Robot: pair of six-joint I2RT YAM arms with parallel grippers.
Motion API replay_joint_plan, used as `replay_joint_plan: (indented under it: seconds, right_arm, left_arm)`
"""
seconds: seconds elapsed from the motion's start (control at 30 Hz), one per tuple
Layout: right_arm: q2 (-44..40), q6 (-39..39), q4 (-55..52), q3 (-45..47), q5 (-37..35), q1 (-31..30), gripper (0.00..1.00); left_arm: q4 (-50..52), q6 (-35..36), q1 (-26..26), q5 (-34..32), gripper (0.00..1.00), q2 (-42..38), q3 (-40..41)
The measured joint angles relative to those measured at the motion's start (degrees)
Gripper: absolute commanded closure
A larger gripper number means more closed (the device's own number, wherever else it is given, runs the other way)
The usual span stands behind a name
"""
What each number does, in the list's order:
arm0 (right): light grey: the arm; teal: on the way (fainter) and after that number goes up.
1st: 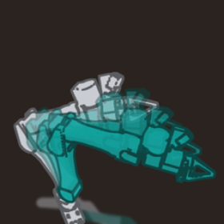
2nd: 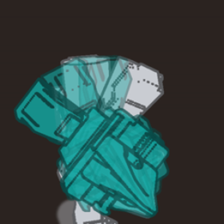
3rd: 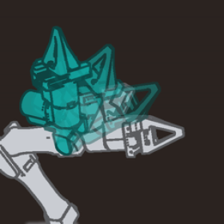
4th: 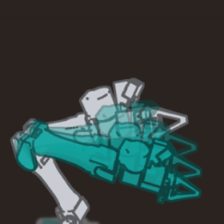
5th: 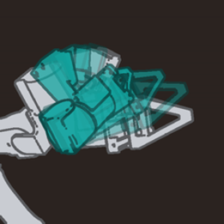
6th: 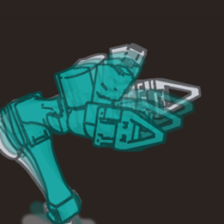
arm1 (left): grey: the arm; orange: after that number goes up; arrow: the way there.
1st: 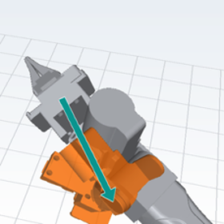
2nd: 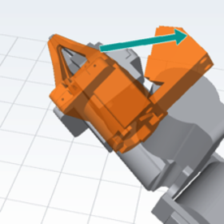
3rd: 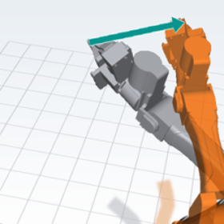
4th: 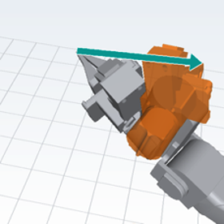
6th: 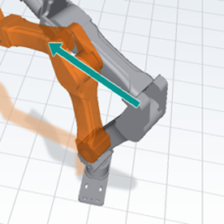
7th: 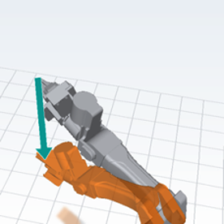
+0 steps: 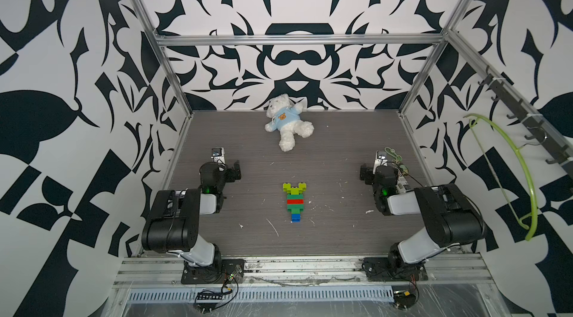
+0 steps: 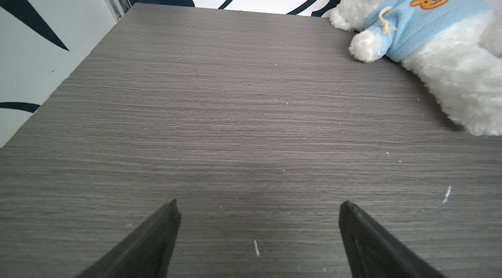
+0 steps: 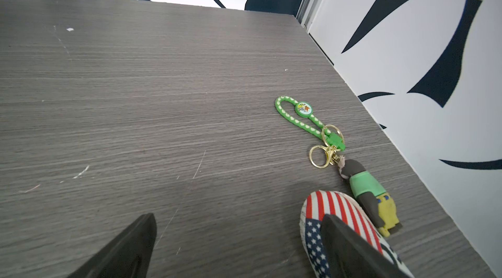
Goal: Assemble a carrot with lego
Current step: Reset both arms
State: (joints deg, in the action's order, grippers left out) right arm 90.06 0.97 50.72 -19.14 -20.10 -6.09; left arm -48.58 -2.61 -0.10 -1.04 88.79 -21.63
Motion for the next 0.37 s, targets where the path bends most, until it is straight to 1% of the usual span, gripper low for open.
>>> replay_joint_plan:
  seconds: [0.37]
  right_arm:
    - [0.00,0.15,-0.31,0.00,0.22,0.00,0.00]
  left_arm:
    - [0.15,0.00,0.00,0.02,0.01,0.00,-0.22]
